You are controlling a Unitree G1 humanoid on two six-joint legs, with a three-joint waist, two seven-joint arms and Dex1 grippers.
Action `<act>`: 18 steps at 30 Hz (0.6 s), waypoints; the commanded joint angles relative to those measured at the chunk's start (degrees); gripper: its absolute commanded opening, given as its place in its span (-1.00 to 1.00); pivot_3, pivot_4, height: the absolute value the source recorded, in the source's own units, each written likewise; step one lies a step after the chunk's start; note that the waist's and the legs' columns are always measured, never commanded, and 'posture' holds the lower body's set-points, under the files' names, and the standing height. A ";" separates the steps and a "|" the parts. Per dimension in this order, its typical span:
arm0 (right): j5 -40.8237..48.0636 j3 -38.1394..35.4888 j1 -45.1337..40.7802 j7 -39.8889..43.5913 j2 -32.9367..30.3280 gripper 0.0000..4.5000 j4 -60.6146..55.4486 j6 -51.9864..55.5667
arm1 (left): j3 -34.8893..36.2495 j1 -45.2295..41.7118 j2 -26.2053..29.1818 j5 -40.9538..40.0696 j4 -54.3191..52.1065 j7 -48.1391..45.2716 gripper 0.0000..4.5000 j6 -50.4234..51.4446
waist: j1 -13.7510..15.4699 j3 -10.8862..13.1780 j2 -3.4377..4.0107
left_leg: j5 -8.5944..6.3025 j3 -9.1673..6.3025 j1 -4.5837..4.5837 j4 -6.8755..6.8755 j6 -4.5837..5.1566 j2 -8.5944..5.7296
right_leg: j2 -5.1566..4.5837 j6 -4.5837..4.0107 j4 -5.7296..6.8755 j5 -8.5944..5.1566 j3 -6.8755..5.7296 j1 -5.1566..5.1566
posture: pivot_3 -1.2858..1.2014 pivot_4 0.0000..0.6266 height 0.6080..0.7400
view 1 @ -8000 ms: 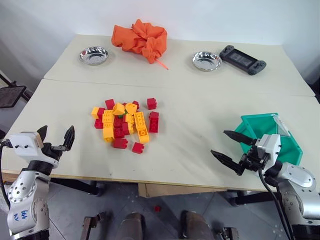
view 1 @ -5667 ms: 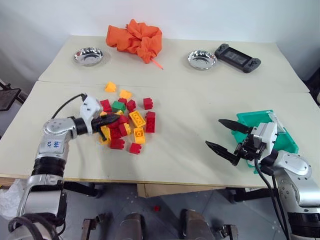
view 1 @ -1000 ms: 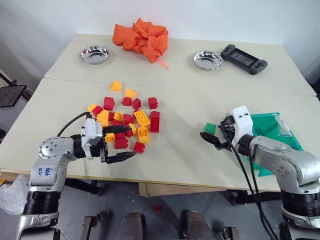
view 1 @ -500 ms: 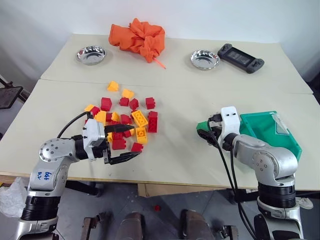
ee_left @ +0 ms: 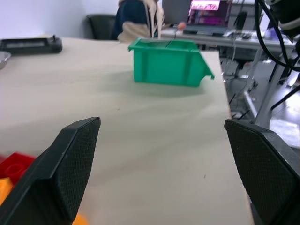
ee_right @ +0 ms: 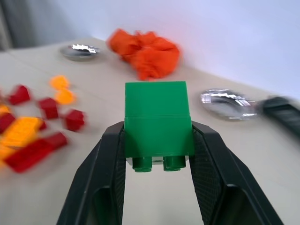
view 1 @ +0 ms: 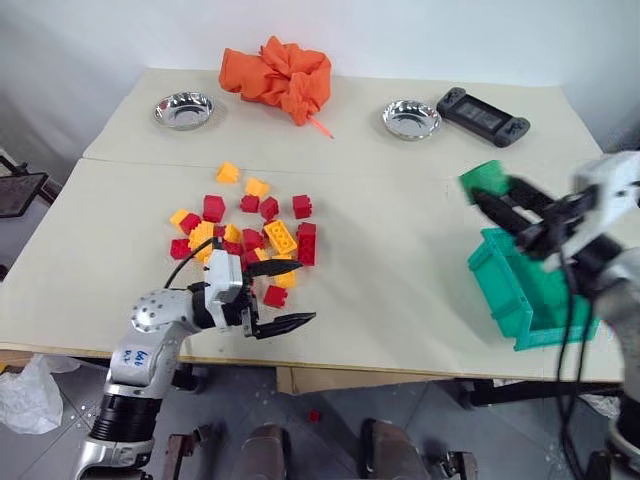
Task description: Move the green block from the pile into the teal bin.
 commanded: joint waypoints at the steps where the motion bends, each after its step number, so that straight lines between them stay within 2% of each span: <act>1: -2.74 -6.06 6.97 6.82 -5.08 -0.34 1.16 -3.20 | -1.06 -2.02 -0.81 0.48 1.38 -0.30 1.00 -2.02 | 0.10 0.00 0.00 | 0.00 0.00 0.00 0.00 0.00 0.00 | 0.00 0.00 -0.02 0.00 0.00 0.00 | 0.03 -0.52 1.00; 4: -2.97 -10.68 11.54 8.72 -5.01 -0.34 5.85 -4.59 | -2.50 -3.21 -1.98 1.37 3.42 -0.73 1.00 -3.86 | 0.08 -0.01 0.02 | 0.00 0.05 0.03 0.05 0.00 0.00 | 0.00 0.02 -0.01 0.01 0.02 0.03 | 0.03 -0.52 1.00; 12: -4.51 -11.07 17.54 10.12 -4.11 -0.34 11.84 -5.83 | -3.15 -3.36 -2.99 2.24 4.09 0.03 1.00 -6.34 | 0.06 -0.04 0.08 | 0.00 0.11 0.11 0.05 0.00 0.00 | 0.00 0.03 0.01 0.01 0.07 0.05 | 0.03 -0.52 1.00; 18: -4.40 -10.76 17.61 12.47 -4.80 0.60 12.80 -8.84 | -1.95 -3.01 -2.16 2.40 3.40 1.70 1.00 -6.51 | 0.04 -0.04 0.08 | 0.00 0.11 0.11 0.05 0.00 0.00 | 0.00 0.04 -0.03 0.02 0.07 0.06 | 0.03 -0.52 1.00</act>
